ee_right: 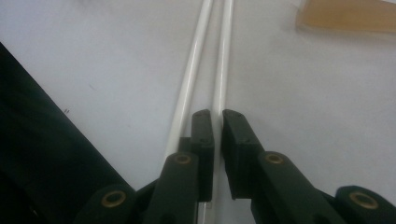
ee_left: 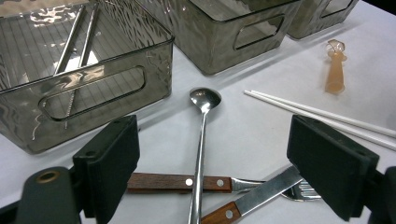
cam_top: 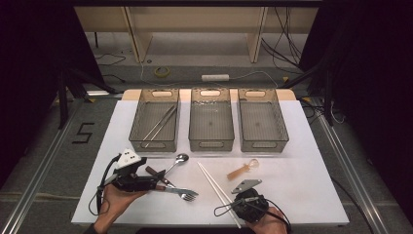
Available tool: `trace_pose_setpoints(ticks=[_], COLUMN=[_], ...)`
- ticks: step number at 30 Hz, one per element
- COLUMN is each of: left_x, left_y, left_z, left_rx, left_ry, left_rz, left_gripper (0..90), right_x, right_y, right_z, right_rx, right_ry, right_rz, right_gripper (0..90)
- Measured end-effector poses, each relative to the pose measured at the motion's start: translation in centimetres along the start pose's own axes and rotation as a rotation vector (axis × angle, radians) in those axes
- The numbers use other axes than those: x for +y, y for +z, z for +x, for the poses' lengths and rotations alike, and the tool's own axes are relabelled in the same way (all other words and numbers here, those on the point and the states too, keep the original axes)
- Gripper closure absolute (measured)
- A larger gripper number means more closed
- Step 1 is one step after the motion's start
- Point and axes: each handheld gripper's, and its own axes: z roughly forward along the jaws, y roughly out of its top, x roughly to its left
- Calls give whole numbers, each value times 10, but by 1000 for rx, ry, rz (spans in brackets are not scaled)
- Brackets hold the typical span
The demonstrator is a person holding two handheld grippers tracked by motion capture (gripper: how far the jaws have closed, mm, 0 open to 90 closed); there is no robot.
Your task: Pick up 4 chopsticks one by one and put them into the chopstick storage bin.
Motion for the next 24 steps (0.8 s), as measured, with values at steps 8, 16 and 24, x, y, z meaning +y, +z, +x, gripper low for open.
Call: trace_pose_setpoints(ticks=[8,16,24], left_x=[0,0,1], left_y=[0,0,0], left_z=[0,0,0], left_rx=[-1,-7,-13], left_ry=[0,0,2], left_rz=[-1,-2,-4], left_gripper=[167,169,173], right_x=[0,1,3], right_y=[0,-5,-11], right_z=[-4,-7,-12], right_rx=[15,7,11], right_ry=[30,15,0], right_rz=[-5,-22,-64], right_gripper=[843,847,848])
